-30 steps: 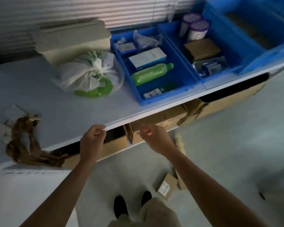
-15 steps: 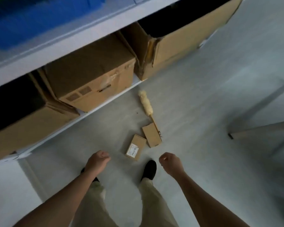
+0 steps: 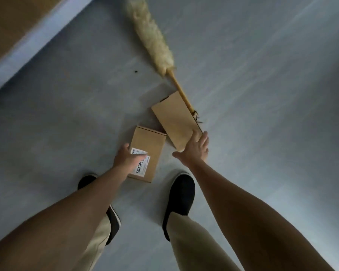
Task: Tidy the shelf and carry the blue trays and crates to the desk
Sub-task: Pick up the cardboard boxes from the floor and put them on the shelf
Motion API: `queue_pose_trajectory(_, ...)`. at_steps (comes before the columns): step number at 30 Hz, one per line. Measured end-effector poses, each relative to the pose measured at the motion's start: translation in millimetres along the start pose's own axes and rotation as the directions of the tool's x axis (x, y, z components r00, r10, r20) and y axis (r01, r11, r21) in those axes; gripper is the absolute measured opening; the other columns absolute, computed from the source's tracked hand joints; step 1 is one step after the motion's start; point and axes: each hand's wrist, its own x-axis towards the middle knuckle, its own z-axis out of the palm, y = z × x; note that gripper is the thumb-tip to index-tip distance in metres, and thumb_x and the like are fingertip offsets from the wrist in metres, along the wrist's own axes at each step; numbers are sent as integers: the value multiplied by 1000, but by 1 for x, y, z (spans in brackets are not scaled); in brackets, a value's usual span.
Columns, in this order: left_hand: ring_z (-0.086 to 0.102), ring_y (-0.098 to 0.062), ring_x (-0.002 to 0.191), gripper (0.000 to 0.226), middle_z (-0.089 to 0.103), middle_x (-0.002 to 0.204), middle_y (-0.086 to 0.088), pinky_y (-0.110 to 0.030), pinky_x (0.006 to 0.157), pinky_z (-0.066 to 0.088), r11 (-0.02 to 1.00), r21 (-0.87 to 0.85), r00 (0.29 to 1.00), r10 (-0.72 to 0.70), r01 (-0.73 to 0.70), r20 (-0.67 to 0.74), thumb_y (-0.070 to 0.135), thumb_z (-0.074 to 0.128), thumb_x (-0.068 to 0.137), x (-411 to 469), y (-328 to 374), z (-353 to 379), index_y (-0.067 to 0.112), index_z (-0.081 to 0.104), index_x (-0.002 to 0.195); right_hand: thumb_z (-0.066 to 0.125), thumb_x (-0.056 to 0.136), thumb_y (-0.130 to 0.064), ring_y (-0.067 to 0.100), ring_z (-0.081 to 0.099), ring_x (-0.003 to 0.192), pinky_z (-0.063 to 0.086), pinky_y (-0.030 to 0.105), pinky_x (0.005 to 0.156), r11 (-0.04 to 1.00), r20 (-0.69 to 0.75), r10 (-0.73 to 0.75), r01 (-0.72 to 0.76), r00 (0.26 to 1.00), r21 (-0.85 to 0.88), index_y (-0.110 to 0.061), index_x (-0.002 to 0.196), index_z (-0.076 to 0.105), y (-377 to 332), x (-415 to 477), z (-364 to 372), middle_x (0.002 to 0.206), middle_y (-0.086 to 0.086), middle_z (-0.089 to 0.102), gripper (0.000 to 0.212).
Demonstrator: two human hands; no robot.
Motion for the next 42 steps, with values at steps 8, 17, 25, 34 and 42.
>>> queue_pose_trajectory(8,67,-23,94,95,68,108,-4,-40,86,57,963,-246,990,-128,110,-59,59,84,31,20,-2,30,14,59,111,79,52,-65,34,43,113,49,46,95,995,-364,-36,68,931,73,-14,129,27,-6,15,62,126,16,35,106)
queue_pose_trajectory(17,68,-29,101,52,69,112,-9,-45,94,54,831,-551,983,-27,-79,-180,30,83,74,-110,20,-62,12,57,115,76,62,-58,25,42,115,49,42,94,847,-101,-268,284,958,450,-38,139,25,-24,-118,-47,124,5,34,95)
queue_pose_trajectory(25,67,-25,95,40,72,107,-3,-40,77,53,550,-812,973,216,-194,-85,32,70,84,-363,83,-205,23,60,121,71,64,-62,30,61,114,38,47,107,479,331,-602,-3,727,878,-29,132,56,-34,-375,-250,119,9,68,76)
queue_pose_trajectory(34,59,-36,115,86,59,131,-19,-45,83,55,311,-913,822,568,-264,-45,48,79,68,-571,101,-325,6,49,137,66,62,-55,41,56,118,31,60,111,329,323,-713,-110,623,938,-12,123,68,-58,-567,-382,123,21,65,75)
queue_pose_trajectory(42,66,-33,112,82,71,121,-9,-43,78,57,294,-908,830,549,-300,-96,60,78,64,-683,115,-357,20,57,133,47,85,-72,15,64,107,57,48,92,480,-251,-574,569,779,668,-36,134,49,-112,-689,-425,123,-10,62,61)
